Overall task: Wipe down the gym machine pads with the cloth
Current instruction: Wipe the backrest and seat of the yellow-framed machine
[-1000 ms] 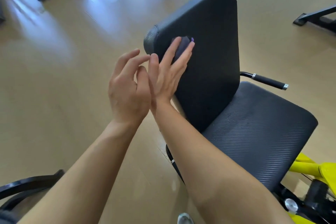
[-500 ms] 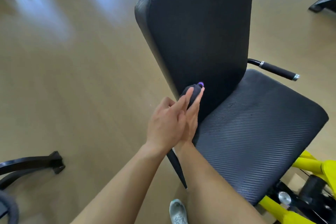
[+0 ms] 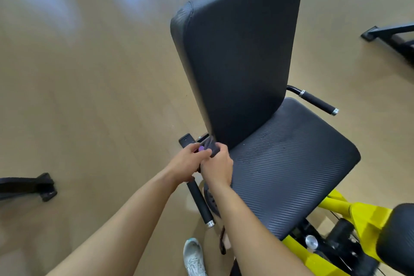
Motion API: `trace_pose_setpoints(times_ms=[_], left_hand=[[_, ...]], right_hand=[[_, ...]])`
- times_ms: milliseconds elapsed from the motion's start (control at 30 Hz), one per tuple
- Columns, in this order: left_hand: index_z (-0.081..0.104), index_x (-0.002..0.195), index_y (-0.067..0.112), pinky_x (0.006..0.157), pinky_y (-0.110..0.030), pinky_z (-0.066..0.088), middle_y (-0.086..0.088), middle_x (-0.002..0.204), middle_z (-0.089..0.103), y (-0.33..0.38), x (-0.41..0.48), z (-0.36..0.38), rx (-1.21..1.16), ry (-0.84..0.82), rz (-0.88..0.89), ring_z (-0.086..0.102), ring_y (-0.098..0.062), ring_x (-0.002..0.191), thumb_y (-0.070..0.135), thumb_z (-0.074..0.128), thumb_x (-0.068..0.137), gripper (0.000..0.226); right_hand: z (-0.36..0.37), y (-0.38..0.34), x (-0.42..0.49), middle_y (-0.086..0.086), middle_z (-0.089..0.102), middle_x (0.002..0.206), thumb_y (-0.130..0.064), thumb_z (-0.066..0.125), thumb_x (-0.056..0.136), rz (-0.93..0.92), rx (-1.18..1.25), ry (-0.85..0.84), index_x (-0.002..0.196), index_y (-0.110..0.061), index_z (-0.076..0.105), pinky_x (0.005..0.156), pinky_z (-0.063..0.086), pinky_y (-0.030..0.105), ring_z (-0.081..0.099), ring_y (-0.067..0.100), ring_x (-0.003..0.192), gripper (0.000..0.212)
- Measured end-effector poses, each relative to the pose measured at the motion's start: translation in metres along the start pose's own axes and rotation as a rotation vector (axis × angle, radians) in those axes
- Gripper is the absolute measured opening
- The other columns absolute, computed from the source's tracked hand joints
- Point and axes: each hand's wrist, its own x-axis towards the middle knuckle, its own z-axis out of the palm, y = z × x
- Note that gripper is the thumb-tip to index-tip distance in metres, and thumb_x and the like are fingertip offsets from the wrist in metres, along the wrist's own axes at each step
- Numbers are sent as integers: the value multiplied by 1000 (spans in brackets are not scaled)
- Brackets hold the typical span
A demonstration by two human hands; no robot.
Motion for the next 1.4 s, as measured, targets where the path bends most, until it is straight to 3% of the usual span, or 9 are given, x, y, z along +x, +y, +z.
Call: trace_pose_setpoints(times_ms=[167, 267, 467, 633, 767, 933, 1100, 1267, 1400], left_hand=[[56, 121, 13, 65, -33, 62, -7, 101, 71, 37, -32, -30, -442, 78, 134, 71, -16, 82, 39, 65, 94, 38], [60, 115, 6, 65, -28, 58, -9, 94, 67, 61, -46, -55, -719, 49, 322, 69, -17, 79, 22, 62, 97, 24], [59, 118, 12, 70, -31, 52, -6, 98, 61, 110, -36, -93, -978, 349, 566, 60, -20, 78, 16, 47, 103, 20], [60, 129, 17, 106, -29, 44, 1, 122, 66, 182, -26, -91, -585, 620, 781, 62, -12, 111, 27, 48, 103, 30], [39, 152, 22, 123, -44, 13, -2, 168, 17, 190, -8, -70, 212, 877, 728, 24, -22, 151, 31, 36, 105, 48], [49, 142, 6, 116, -44, 29, -6, 153, 42, 150, 0, -60, 94, 1072, 723, 39, -28, 137, 28, 38, 103, 46], [50, 94, 23, 90, -35, 47, -16, 117, 53, 145, 4, -40, -448, 837, 623, 52, -11, 91, 23, 48, 100, 7], [68, 113, 39, 113, -38, 42, 2, 128, 66, 173, 3, -49, -788, 693, 801, 59, -12, 125, 58, 40, 96, 38], [70, 113, 35, 105, -30, 48, 15, 113, 73, 160, 14, -37, -844, 780, 677, 64, -1, 112, 45, 39, 104, 34]], right_hand=[[-32, -78, -27, 1, 66, 100, -35, 66, 91, -342, -159, -172, 122, -21, 57, 78, 54, 35, 60, 18, 85, 35], [-62, -125, -28, 0, 71, 102, -35, 62, 95, -589, -225, -337, 116, -19, 67, 76, 51, 30, 62, 16, 86, 26], [-118, -209, 13, 0, 67, 102, -26, 41, 98, -984, -230, 213, 106, -17, 71, 82, 44, 29, 59, 18, 96, 32], [-128, -280, 58, 6, 62, 119, -30, 38, 98, -1173, -588, 389, 107, -16, 71, 92, 39, 39, 55, 27, 110, 37], [-121, -290, 90, 6, 66, 115, -31, 34, 100, -1124, -745, 216, 103, -18, 68, 90, 37, 42, 59, 32, 107, 37], [-107, -266, 105, 2, 68, 107, -32, 33, 100, -1228, -682, 322, 105, -19, 62, 95, 34, 43, 57, 28, 103, 33], [-101, -262, 111, 0, 67, 94, -30, 36, 95, -1275, -571, 412, 94, -18, 63, 89, 34, 42, 57, 28, 93, 30], [-93, -255, 120, -1, 68, 82, -25, 43, 89, -1330, -441, 509, 84, -17, 66, 84, 33, 38, 59, 27, 84, 25], [-91, -254, 122, -1, 66, 78, -24, 43, 89, -1353, -394, 531, 82, -16, 67, 85, 35, 38, 58, 27, 82, 26]])
